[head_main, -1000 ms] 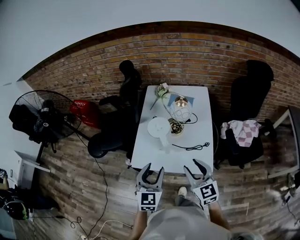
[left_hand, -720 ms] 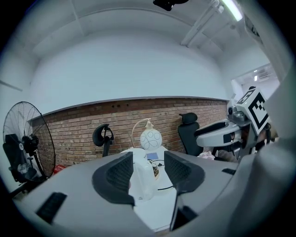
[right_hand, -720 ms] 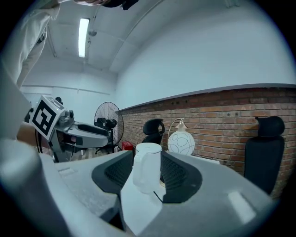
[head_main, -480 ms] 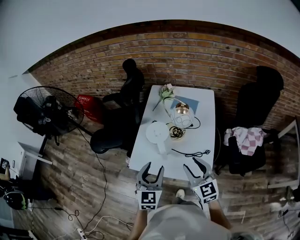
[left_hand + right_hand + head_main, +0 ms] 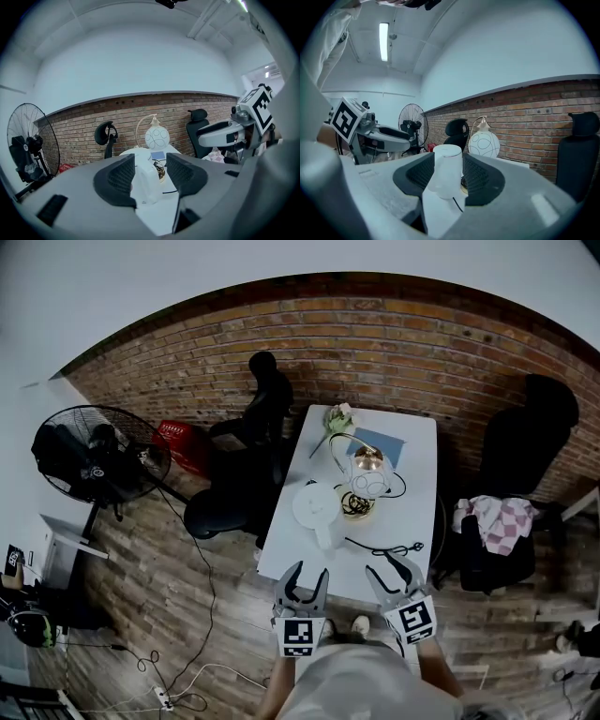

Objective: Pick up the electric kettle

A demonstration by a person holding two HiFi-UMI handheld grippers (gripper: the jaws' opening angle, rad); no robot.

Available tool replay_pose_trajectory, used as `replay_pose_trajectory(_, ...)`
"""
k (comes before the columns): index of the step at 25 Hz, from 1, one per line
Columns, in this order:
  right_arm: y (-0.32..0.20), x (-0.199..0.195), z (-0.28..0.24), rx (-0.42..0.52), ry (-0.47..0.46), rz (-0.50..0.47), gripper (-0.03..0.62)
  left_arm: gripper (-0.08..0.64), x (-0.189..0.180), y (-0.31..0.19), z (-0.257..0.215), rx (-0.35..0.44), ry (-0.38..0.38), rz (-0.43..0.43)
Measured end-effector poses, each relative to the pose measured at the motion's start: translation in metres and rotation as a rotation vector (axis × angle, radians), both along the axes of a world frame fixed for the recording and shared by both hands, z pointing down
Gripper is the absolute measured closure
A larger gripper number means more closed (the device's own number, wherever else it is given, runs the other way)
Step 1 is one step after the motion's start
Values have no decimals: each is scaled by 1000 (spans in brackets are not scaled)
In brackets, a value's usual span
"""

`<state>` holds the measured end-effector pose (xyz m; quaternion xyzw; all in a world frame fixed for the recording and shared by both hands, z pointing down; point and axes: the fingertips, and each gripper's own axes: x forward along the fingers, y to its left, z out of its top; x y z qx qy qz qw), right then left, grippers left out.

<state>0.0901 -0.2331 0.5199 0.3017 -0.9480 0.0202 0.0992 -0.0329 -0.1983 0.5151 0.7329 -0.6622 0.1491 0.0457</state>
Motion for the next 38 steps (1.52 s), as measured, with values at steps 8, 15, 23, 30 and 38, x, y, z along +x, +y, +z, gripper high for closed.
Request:
replay_pose_trajectory(8, -5, -11, 5, 8, 5, 2, 414, 348, -5, -10, 12, -14, 8, 5)
replay_pose_trajectory(15, -14, -15, 20, 8, 41, 16, 414, 339, -11, -29, 34, -50, 11, 22)
replay_pose_trajectory(23, -22, -20, 29, -9, 65, 28, 414, 306, -7, -52, 59, -94, 36, 23)
replay_pose_trajectory(30, -30, -16, 40, -39, 88, 55, 414, 268, -2, -67, 87, -160, 50, -19)
replay_pose_trajectory(38, -33, -23, 51, -101, 91, 79, 414, 268, -7, -81, 103, -184, 73, -53)
